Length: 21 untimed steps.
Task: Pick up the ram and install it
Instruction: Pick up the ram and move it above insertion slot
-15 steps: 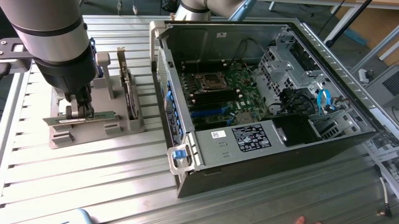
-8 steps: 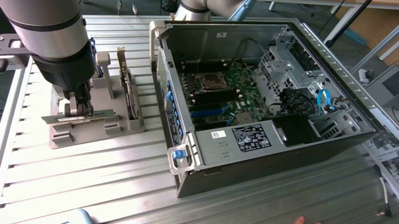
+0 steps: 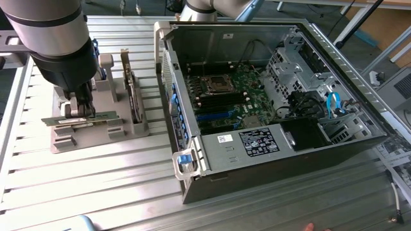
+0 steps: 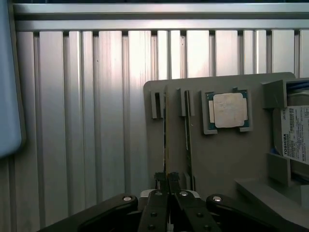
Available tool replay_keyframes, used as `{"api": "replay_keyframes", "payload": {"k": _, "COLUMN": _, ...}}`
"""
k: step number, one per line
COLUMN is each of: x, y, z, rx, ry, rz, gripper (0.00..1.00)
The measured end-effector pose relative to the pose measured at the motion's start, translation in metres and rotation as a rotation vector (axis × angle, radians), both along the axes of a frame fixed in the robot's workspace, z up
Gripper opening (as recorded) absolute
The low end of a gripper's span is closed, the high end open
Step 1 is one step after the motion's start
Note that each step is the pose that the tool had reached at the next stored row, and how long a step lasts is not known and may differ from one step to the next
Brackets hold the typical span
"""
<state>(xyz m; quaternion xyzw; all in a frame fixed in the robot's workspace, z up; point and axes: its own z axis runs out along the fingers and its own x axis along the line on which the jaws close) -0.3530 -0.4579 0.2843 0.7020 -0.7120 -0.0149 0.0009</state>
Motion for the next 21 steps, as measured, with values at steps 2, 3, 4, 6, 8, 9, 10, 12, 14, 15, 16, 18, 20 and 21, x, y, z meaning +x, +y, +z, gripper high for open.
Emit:
{"api": "replay_keyframes", "payload": {"k": 2, "x": 0.000, "y": 0.0000, "z": 0.0021, "rx": 0.0000, "ry": 0.0000, "rz": 0.000, "gripper": 0.12}}
{"api": "replay_keyframes", "payload": {"k": 3, "x": 0.000, "y": 0.0000, "z": 0.0031, "rx": 0.0000, "ry": 0.0000, "rz": 0.000, "gripper": 0.12}}
{"api": "replay_keyframes", "payload": {"k": 4, "x": 0.000, "y": 0.0000, "z": 0.0043, "rx": 0.0001, "ry": 0.0000, "rz": -0.001, "gripper": 0.12}}
{"api": "replay_keyframes", "payload": {"k": 6, "x": 0.000, "y": 0.0000, "z": 0.0064, "rx": 0.0001, "ry": 0.0000, "rz": -0.001, "gripper": 0.12}}
{"api": "replay_keyframes", "payload": {"k": 8, "x": 0.000, "y": 0.0000, "z": 0.0088, "rx": 0.0000, "ry": 0.0000, "rz": -0.001, "gripper": 0.12}}
{"api": "replay_keyframes", "payload": {"k": 9, "x": 0.000, "y": 0.0000, "z": 0.0099, "rx": 0.0000, "ry": 0.0000, "rz": -0.002, "gripper": 0.12}}
{"api": "replay_keyframes", "payload": {"k": 10, "x": 0.000, "y": 0.0000, "z": 0.0111, "rx": 0.0000, "ry": 0.0000, "rz": -0.002, "gripper": 0.12}}
{"api": "replay_keyframes", "payload": {"k": 12, "x": 0.000, "y": 0.0000, "z": 0.0135, "rx": 0.0001, "ry": -0.0001, "rz": -0.002, "gripper": 0.12}}
{"api": "replay_keyframes", "payload": {"k": 14, "x": 0.000, "y": 0.0000, "z": 0.0162, "rx": 0.0000, "ry": 0.0000, "rz": -0.002, "gripper": 0.12}}
{"api": "replay_keyframes", "payload": {"k": 15, "x": 0.000, "y": 0.0000, "z": 0.0176, "rx": 0.0001, "ry": 0.0000, "rz": -0.002, "gripper": 0.12}}
{"api": "replay_keyframes", "payload": {"k": 16, "x": 0.000, "y": 0.0000, "z": 0.0191, "rx": 0.0001, "ry": -0.0001, "rz": -0.003, "gripper": 0.12}}
{"api": "replay_keyframes", "payload": {"k": 18, "x": 0.000, "y": 0.0000, "z": 0.0218, "rx": 0.0000, "ry": 0.0000, "rz": -0.003, "gripper": 0.12}}
{"api": "replay_keyframes", "payload": {"k": 20, "x": 0.000, "y": 0.0000, "z": 0.0248, "rx": 0.0000, "ry": 0.0000, "rz": -0.003, "gripper": 0.12}}
{"api": "replay_keyframes", "payload": {"k": 21, "x": 0.000, "y": 0.0000, "z": 0.0266, "rx": 0.0000, "ry": 0.0000, "rz": -0.003, "gripper": 0.12}}
